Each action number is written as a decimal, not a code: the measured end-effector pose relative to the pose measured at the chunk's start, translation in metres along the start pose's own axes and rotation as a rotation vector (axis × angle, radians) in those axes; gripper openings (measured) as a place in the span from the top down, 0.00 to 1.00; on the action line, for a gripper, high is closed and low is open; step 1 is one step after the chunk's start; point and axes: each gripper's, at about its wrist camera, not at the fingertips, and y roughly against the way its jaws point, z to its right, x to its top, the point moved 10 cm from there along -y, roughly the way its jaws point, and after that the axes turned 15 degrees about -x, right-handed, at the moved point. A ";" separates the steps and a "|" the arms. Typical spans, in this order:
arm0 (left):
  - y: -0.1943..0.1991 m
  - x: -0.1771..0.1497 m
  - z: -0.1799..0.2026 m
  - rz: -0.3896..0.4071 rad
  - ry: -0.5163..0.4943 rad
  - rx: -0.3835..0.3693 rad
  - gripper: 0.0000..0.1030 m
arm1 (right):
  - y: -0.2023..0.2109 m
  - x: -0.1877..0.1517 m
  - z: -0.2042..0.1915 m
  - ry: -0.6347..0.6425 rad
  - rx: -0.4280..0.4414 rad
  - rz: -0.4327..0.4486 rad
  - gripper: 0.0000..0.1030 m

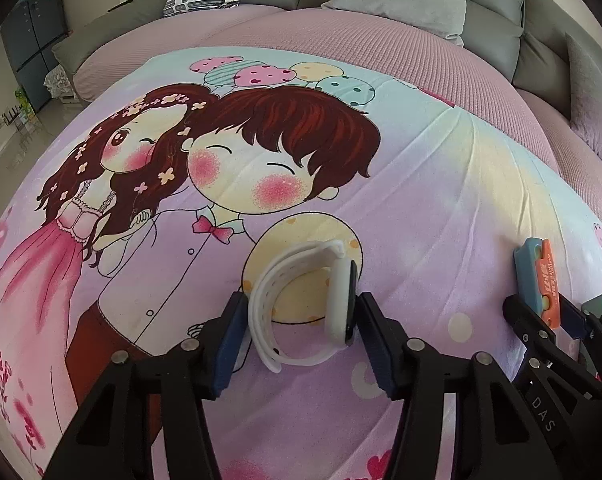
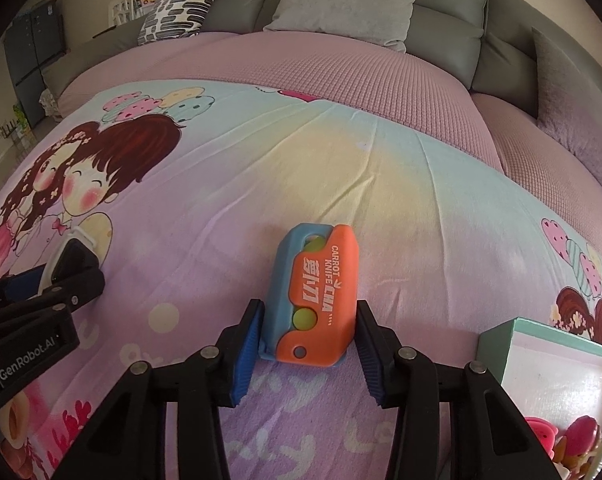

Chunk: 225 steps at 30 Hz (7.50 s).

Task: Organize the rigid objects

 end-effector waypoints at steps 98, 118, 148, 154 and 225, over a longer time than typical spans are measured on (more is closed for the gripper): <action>0.050 -0.106 0.290 -0.102 -0.634 -0.351 0.48 | 0.126 -0.110 0.273 -0.710 -0.145 0.071 0.77; 0.032 -0.112 0.281 -0.160 -0.636 -0.301 0.47 | 0.094 -0.128 0.266 -0.677 -0.190 -0.058 0.71; 0.043 -0.029 0.142 -0.008 -0.212 -0.129 0.18 | 0.087 -0.128 0.262 -0.643 -0.223 -0.078 0.18; 0.036 -0.028 0.131 -0.011 -0.193 -0.117 0.03 | 0.086 -0.126 0.261 -0.637 -0.239 -0.071 0.06; 0.095 -0.119 0.109 -0.099 -0.316 -0.037 0.02 | 0.135 -0.181 0.178 -0.485 -0.160 -0.177 0.00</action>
